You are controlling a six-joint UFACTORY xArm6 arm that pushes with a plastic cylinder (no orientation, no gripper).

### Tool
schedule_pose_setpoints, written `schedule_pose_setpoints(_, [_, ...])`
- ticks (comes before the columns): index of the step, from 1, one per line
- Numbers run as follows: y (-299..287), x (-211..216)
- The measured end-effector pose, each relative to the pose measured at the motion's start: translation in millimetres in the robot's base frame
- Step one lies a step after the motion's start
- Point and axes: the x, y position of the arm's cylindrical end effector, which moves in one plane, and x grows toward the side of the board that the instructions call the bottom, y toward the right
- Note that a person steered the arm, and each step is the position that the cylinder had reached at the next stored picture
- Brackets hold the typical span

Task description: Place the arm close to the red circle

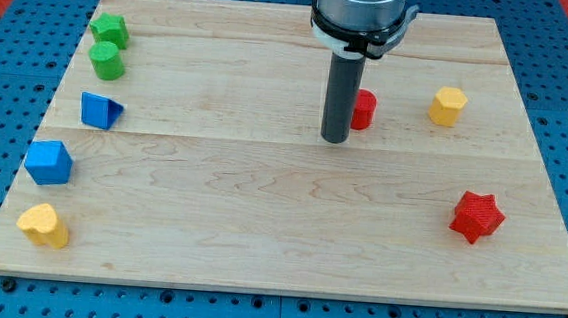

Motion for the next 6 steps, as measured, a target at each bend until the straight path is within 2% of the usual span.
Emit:
schedule_pose_setpoints(1, [1.6,1.6])
schedule_pose_setpoints(2, [-13.3,24.7])
schedule_pose_setpoints(3, [-78.0,64.2])
schedule_pose_setpoints(4, [-87.9,111.5])
schedule_pose_setpoints(5, [-33.0,77.8])
schedule_pose_setpoints(6, [16.6,62.9])
